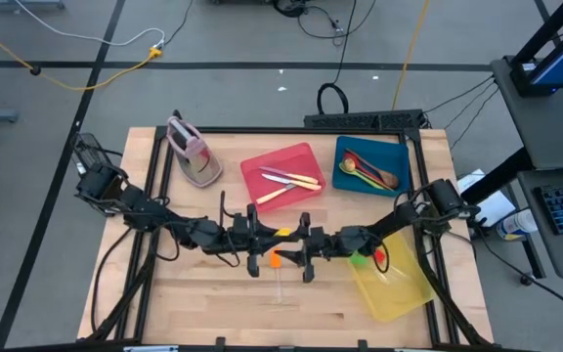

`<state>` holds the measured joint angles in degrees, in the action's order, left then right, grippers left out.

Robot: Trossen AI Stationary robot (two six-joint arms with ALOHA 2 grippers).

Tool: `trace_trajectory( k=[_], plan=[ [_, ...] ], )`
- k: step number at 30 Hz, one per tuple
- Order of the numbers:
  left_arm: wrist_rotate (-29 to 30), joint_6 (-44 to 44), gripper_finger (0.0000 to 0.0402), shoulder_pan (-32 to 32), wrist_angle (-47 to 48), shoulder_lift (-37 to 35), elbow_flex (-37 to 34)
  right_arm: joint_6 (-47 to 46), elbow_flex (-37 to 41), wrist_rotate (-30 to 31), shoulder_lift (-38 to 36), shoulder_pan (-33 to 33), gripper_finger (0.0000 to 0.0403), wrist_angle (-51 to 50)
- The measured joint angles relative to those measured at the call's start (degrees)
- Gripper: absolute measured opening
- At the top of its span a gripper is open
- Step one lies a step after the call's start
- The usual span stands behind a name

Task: Pick & Place Kitchen Items
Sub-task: Put the yellow spatula into the yellow bin

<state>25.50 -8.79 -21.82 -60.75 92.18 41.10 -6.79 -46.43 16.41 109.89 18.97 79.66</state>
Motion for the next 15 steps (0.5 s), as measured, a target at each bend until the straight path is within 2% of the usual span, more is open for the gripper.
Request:
trace_trajectory(
  k=[4, 9, 15],
  plan=[
    [0.0, 0.2, 0.002, 0.0, 0.0, 0.0, 0.0, -1.9, -1.2, -3.2, -0.1, -1.6, 0.016, 0.2],
    [0.0, 1.2, 0.0019, 0.0, 0.0, 0.0, 0.0, -3.0, -2.2, -3.2, 0.0, -3.0, 0.0158, 0.2],
    [0.1, 1.7, 0.004, 0.0, 0.2, 0.0, 0.0, -3.0, -2.6, -3.5, -0.1, -3.8, 0.0122, -0.3]
  ],
)
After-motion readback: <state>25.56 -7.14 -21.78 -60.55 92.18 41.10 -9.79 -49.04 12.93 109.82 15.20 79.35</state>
